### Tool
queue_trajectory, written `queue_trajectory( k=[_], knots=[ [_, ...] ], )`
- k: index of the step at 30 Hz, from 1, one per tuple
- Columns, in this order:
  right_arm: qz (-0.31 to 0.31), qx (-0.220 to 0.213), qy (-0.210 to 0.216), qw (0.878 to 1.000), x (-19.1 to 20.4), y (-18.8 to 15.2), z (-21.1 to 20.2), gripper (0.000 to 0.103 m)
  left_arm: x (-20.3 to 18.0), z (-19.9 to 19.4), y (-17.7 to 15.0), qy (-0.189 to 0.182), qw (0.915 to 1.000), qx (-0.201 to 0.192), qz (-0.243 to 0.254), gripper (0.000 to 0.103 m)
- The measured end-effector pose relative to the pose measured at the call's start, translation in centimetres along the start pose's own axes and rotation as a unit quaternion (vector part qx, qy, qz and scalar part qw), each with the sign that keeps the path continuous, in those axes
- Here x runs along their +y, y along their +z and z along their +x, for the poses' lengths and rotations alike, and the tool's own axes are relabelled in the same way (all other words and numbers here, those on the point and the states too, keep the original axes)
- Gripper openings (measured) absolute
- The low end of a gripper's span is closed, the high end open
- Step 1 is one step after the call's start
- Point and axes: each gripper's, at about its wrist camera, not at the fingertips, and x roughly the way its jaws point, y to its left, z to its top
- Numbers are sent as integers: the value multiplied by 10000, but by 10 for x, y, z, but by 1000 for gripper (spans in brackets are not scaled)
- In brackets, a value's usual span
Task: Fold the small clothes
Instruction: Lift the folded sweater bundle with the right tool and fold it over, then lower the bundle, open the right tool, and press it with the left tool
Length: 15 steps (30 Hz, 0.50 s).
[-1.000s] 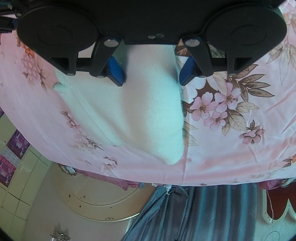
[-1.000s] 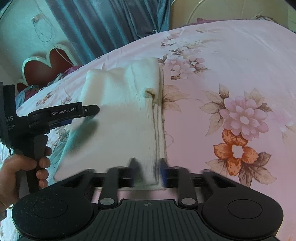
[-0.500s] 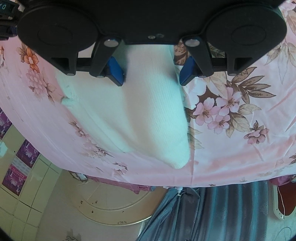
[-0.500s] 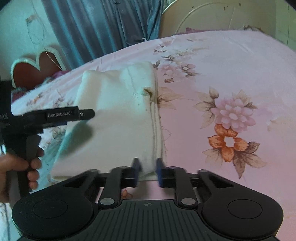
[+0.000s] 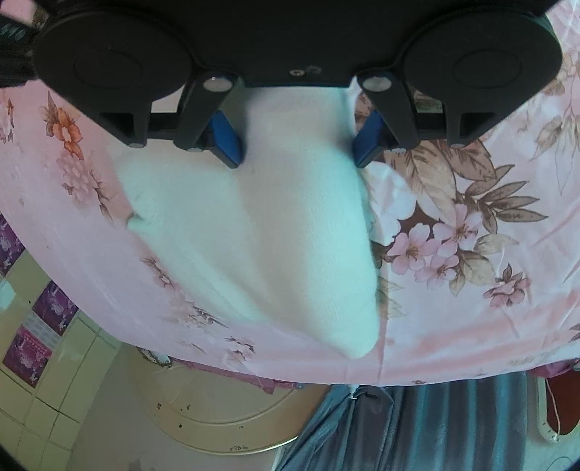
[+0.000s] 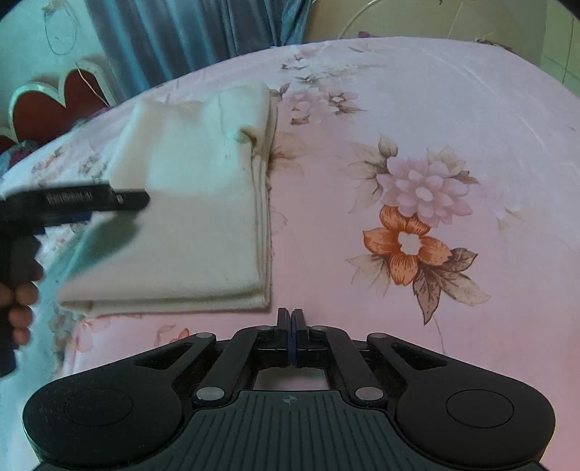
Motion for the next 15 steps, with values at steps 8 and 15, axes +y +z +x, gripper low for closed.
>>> queue_trajectory(
  k=[8,15],
  knots=[
    [368,-579,446,9966,-17,63,-6,60,7,-21,29,-19,9992,-288,-277,66],
    [547,-568,895,9929,-13,124,48,60,28,-4,62,221,9956,-453,-794,66]
  ],
)
